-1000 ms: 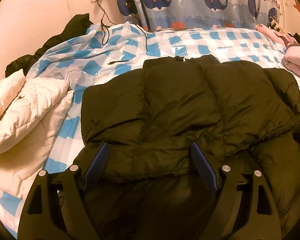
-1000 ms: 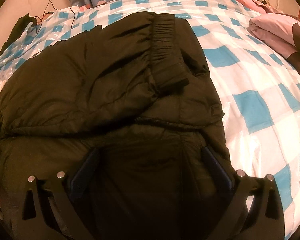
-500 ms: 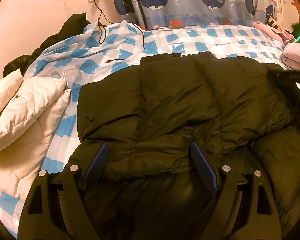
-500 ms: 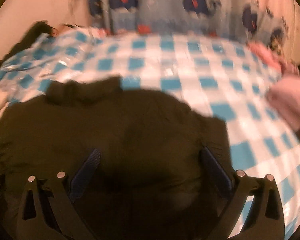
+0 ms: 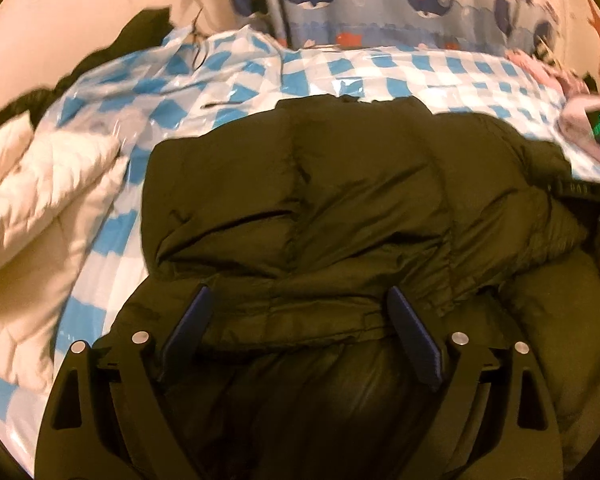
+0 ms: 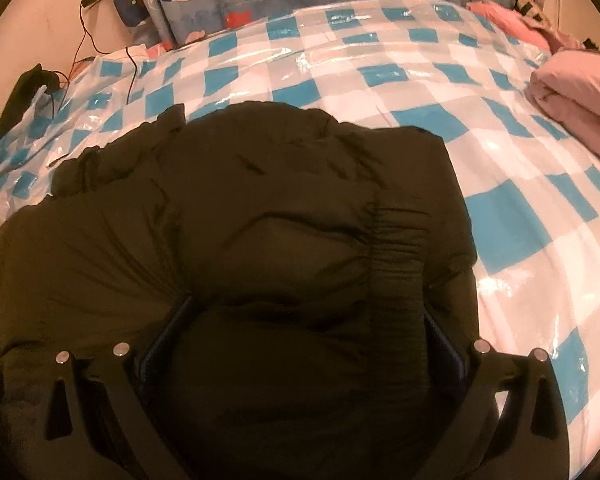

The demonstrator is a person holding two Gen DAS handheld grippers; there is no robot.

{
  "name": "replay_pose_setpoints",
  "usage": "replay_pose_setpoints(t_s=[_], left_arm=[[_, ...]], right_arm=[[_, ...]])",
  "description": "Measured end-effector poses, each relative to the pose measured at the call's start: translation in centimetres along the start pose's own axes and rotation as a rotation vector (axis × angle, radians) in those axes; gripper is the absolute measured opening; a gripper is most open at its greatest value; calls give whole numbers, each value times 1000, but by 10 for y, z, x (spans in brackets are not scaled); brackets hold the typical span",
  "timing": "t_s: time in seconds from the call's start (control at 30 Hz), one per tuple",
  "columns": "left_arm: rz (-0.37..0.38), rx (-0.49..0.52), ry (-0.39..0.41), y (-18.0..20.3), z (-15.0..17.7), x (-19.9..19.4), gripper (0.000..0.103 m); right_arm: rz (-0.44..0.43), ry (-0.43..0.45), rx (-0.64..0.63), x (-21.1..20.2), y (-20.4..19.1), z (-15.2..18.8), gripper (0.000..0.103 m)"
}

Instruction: Fold large clothes

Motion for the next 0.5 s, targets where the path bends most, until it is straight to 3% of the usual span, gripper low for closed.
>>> replay_pose_setpoints(t_s=[0.07,0.17,0.23,0.33,0.5], left_arm=[[38,-76,-19,-16,0,-13,85],[71,-177,-27,-45,8,-40,85],[74,-224,-54,-68,22,-57,85],[40,-270,-93,-100,52,-81,85],[-5,-394,-155,-155,109,-119,85]], right_arm=[[-1,-29,1,-23,2,2,97],[5,42,-23,-82,12,19,97],[2,30,-31,-109,24,38,97],[34,3,-26,-153,57,84,97],[18,-61,134,-207,126,173,97]])
Point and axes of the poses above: each gripper's, at about its wrist camera, not at the fingertips, and x roughly the way its jaws point, y to its right, z to its underside, the point moved 2 cm from there along x, roughly the way its jaws point, and after that the axes turned 6 degrees about -z, right-handed, at the moved point
